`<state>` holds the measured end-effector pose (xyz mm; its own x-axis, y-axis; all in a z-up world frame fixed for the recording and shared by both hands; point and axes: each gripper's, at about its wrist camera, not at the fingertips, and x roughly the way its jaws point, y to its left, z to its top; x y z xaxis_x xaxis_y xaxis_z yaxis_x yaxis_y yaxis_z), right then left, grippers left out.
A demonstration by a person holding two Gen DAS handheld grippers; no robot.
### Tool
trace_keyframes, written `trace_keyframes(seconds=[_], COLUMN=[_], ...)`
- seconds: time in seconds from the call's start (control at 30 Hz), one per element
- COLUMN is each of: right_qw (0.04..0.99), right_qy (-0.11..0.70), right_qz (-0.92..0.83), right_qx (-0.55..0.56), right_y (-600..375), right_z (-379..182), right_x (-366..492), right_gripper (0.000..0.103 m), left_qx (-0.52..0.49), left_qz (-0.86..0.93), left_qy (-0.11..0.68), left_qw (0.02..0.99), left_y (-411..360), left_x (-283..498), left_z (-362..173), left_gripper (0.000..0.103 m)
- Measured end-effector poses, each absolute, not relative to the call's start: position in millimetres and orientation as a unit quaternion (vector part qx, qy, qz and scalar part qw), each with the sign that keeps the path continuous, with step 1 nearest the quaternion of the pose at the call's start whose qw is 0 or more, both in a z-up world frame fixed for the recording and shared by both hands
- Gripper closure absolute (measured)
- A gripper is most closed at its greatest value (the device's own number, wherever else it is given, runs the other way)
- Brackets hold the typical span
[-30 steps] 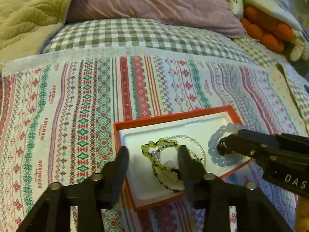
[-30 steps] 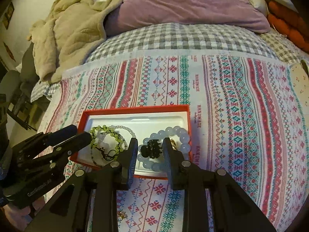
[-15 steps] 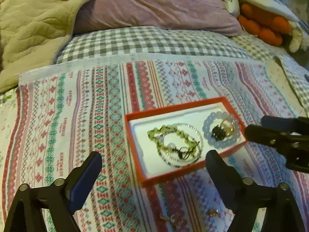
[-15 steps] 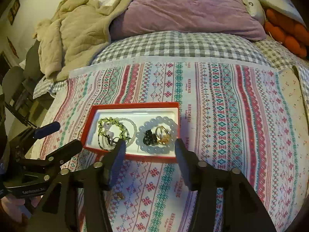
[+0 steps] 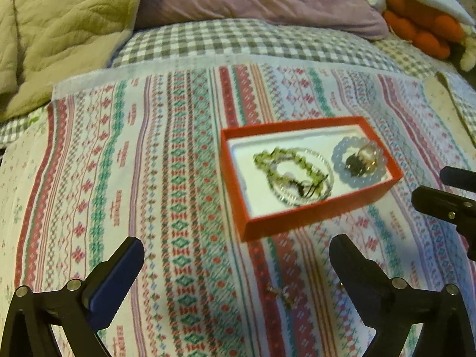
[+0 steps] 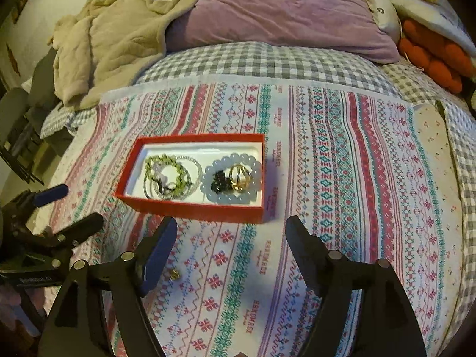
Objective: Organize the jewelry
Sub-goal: 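Withdraw both tools from the box toward the gold earrings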
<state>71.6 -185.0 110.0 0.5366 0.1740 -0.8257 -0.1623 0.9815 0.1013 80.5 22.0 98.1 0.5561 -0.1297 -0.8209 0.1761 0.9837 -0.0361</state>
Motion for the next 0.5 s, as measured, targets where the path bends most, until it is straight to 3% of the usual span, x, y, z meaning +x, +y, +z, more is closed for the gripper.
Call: trace_keyframes(seconds=[0.5], right_qw=[0.847], right_qy=[0.515], right_qz=[0.117], right_qx=[-0.069], right_y=[-160], right_z=[57], right_x=[42], right_gripper=[0.025], left_qx=[0.065], left_qz=[-0.078], left_qy=[0.507], left_qw=[0.856], left_y=[45], left_x=[45], left_z=[48], left_gripper=[0.001])
